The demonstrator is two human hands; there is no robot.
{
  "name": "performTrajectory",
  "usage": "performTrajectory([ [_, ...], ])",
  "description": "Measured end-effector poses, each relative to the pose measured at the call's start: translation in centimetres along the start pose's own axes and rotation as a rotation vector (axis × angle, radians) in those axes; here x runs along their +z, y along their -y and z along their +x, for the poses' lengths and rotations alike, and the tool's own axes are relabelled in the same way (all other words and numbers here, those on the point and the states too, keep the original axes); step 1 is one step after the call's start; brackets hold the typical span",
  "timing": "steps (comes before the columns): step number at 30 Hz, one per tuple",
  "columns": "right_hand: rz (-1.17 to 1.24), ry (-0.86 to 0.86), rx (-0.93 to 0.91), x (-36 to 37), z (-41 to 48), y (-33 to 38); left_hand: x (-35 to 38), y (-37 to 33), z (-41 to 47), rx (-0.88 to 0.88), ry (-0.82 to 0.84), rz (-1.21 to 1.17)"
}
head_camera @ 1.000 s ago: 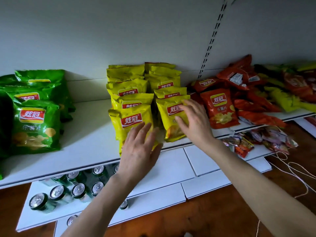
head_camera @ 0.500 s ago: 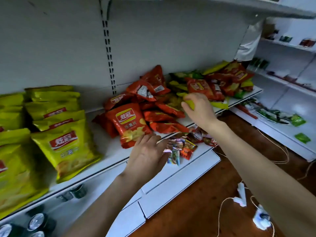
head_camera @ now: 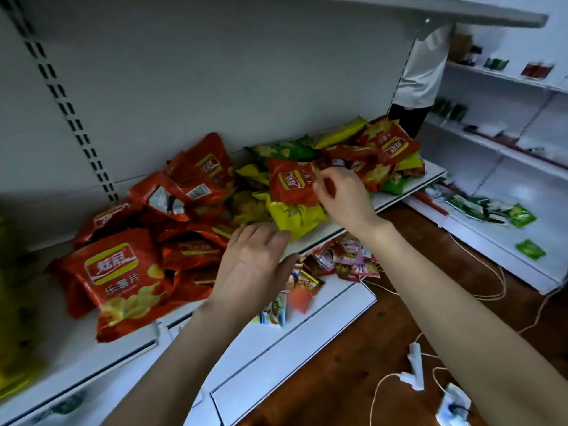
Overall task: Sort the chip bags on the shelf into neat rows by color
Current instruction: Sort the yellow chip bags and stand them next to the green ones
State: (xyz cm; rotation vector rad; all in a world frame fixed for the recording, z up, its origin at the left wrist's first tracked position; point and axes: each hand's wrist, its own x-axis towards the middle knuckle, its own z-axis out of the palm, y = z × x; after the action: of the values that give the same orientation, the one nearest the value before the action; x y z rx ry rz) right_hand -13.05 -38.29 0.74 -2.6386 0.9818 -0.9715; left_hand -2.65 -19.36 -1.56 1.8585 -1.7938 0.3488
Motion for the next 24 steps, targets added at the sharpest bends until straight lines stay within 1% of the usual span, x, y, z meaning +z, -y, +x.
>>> performTrajectory([
  [3,-0.006,-0.023,0.035,-0.1,2.2,-2.0,1.9,-0.3,3.5,0.007,0.004,0.007],
  [8,-0.035,-0.094,0.093,-1.5,5.0,-7.3,4.8,-0.9,8.7,-0.004,0.027,0.011],
  [10,-0.064,-0.069,0.119,-1.2,5.5,-9.5,6.0,-1.3,9.9,-0.010,0.036,0.012],
  [13,-0.063,-0.055,0.132,-1.1,7.6,-11.8,7.3,-1.1,11.7,-0.069,0.021,0.026],
  [15,-0.077,-0.059,0.095,-1.4,10.2,-13.0,8.2,-0.8,13.2,-0.119,0.017,0.059],
  [17,-0.150,0.026,0.014,-1.8,13.2,-14.4,8.9,-0.8,14.5,-0.178,0.015,0.076],
  [21,-0.351,0.381,-0.011,-1.4,18.5,-17.4,10.4,-1.7,17.6,-0.301,-0.053,0.111],
  [22,-0.361,0.429,-0.032,-1.1,19.1,-18.0,10.8,-2.0,18.3,-0.334,-0.077,0.118],
  [24,-0.295,0.435,-0.090,-0.6,20.1,-19.0,11.6,-2.7,19.3,-0.410,-0.116,0.117],
])
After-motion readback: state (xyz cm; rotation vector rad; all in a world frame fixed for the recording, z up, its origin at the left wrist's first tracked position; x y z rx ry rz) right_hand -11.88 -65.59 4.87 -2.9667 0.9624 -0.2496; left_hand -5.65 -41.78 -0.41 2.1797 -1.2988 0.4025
